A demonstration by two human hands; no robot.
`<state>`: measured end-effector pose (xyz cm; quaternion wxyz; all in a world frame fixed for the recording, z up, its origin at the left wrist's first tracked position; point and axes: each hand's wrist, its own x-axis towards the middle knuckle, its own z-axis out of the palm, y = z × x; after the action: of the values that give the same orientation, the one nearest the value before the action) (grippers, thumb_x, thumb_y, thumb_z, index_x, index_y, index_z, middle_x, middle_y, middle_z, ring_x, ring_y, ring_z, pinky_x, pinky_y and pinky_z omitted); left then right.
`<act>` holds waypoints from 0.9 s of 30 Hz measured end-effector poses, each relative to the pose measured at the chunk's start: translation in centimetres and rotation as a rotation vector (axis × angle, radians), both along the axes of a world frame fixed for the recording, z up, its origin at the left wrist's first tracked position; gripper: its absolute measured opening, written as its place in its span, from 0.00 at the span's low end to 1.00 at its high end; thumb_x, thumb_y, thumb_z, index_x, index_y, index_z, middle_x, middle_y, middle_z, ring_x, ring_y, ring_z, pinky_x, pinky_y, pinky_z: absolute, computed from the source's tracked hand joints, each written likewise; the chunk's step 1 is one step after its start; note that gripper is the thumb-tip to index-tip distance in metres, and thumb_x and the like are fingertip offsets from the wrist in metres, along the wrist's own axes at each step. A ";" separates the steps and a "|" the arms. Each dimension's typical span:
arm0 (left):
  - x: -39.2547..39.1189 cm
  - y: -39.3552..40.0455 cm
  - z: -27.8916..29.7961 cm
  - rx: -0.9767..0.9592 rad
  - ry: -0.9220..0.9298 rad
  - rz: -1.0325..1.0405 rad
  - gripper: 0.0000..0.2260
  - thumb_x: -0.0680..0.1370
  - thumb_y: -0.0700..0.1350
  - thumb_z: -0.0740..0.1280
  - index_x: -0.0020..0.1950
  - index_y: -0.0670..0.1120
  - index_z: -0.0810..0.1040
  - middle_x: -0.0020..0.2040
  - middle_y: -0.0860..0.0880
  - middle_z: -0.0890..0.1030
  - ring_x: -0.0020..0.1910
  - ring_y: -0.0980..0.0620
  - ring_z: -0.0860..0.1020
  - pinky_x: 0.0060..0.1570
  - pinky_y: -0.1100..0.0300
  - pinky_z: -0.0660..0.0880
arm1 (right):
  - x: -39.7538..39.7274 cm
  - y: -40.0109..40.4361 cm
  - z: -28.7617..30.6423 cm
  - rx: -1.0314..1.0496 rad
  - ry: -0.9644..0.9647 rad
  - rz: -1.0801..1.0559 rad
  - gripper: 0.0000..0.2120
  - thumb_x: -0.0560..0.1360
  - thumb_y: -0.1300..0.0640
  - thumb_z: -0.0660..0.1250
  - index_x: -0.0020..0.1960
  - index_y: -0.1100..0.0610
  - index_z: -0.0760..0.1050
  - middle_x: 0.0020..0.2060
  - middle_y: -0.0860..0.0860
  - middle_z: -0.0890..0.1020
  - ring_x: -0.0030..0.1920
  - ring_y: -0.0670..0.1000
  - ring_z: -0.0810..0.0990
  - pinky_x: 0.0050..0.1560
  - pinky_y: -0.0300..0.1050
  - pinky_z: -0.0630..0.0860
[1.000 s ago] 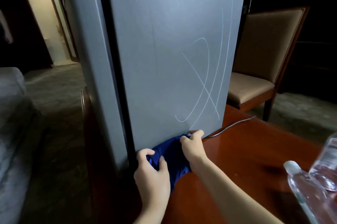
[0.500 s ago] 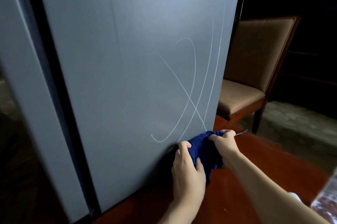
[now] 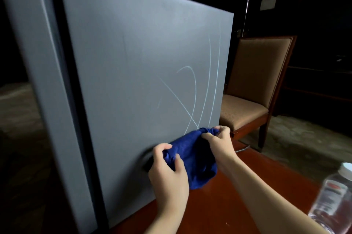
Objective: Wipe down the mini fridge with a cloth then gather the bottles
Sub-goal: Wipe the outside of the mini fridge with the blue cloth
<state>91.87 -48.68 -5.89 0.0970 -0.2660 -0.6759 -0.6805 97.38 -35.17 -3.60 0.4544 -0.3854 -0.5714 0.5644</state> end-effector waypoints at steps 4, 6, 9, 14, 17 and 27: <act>-1.6 -5.0 -0.6 0.005 -0.027 0.096 0.12 0.71 0.34 0.72 0.50 0.46 0.78 0.40 0.50 0.79 0.42 0.45 0.79 0.41 0.66 0.66 | -1.8 -4.3 -1.2 -0.049 0.032 0.098 0.16 0.71 0.65 0.69 0.51 0.55 0.64 0.45 0.59 0.76 0.43 0.54 0.78 0.50 0.57 0.78; -2.4 -7.2 -0.7 -0.008 -0.033 0.131 0.12 0.70 0.34 0.73 0.50 0.46 0.78 0.39 0.49 0.79 0.42 0.44 0.80 0.41 0.65 0.66 | -2.7 -6.2 -1.9 -0.043 0.018 0.129 0.16 0.70 0.64 0.70 0.50 0.54 0.64 0.44 0.58 0.76 0.42 0.53 0.77 0.46 0.55 0.78; -2.8 -8.7 -0.4 -0.008 -0.018 0.098 0.11 0.70 0.35 0.73 0.48 0.47 0.78 0.38 0.48 0.80 0.39 0.45 0.78 0.40 0.67 0.65 | -3.1 -7.4 -2.2 -0.034 0.037 0.142 0.16 0.71 0.63 0.70 0.50 0.54 0.64 0.42 0.57 0.76 0.40 0.52 0.77 0.41 0.51 0.77; -2.9 -6.9 -1.3 -0.040 0.056 0.032 0.13 0.68 0.33 0.74 0.46 0.47 0.78 0.34 0.52 0.78 0.35 0.53 0.75 0.37 0.73 0.66 | -1.9 -5.2 -3.3 -0.034 0.026 0.192 0.17 0.73 0.64 0.70 0.54 0.58 0.64 0.42 0.59 0.77 0.39 0.53 0.77 0.32 0.44 0.74; -2.7 -4.1 -2.4 -0.077 0.096 -0.033 0.14 0.66 0.31 0.75 0.45 0.47 0.79 0.33 0.55 0.78 0.42 0.54 0.76 0.38 0.80 0.65 | -0.8 -2.5 -4.4 -0.069 0.007 0.120 0.17 0.72 0.65 0.71 0.53 0.57 0.66 0.45 0.61 0.78 0.42 0.55 0.79 0.40 0.51 0.78; 0.7 5.1 0.8 -0.087 0.045 -0.162 0.08 0.74 0.36 0.69 0.48 0.47 0.75 0.36 0.57 0.74 0.35 0.54 0.71 0.36 0.66 0.63 | 1.6 7.0 -1.5 -0.020 -0.032 -0.091 0.16 0.72 0.64 0.71 0.53 0.55 0.66 0.47 0.61 0.78 0.44 0.56 0.79 0.44 0.54 0.80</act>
<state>92.54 -43.56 -5.07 0.0450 -0.3389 -0.6789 -0.6498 99.02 -28.21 -5.08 0.4664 -0.4245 -0.5549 0.5425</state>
